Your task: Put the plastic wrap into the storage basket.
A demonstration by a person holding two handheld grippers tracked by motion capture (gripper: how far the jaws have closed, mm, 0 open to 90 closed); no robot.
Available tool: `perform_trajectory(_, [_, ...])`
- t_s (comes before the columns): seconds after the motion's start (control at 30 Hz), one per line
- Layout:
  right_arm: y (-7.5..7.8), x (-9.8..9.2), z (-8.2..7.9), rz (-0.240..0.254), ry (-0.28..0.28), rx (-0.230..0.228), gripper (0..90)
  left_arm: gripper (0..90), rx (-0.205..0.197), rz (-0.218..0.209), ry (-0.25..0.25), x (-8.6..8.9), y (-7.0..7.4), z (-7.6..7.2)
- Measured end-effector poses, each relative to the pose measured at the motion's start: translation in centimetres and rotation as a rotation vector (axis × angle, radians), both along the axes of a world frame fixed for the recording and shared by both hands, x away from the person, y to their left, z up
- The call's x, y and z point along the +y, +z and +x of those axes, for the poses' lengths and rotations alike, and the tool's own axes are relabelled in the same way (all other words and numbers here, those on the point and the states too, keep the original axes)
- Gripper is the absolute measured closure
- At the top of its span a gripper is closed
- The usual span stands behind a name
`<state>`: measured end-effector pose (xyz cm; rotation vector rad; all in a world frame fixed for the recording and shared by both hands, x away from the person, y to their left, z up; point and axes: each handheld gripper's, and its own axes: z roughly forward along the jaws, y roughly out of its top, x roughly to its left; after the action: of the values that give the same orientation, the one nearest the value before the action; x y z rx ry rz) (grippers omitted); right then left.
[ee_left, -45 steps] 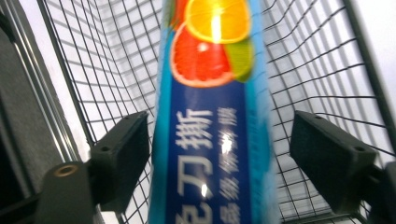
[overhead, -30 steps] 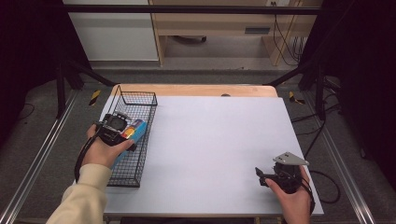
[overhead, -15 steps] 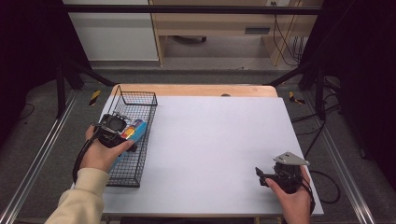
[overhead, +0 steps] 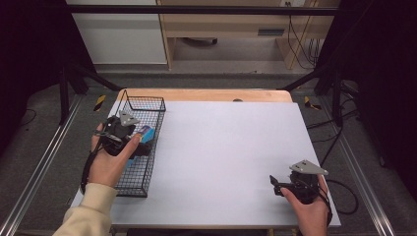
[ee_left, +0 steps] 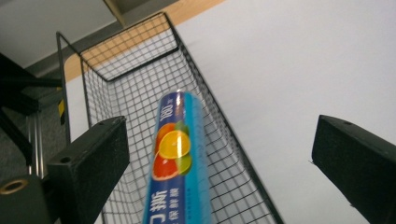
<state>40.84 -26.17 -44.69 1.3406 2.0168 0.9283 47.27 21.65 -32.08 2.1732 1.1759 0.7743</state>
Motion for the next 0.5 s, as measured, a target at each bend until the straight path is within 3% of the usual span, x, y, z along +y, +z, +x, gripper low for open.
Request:
perform_trajectory(0.23, [0.1, -0.1, 0.0, 0.008, -0.003, -0.010, 7.8, 4.6, -0.069, -0.009, -0.073, -2.7, 0.4, -1.2])
perform_trajectory(0.5, [0.2, -0.3, -0.1, 0.016, -0.008, -0.024, 8.0, 4.9, -0.128, -0.077, -0.154, -5.5, 0.8, -2.5])
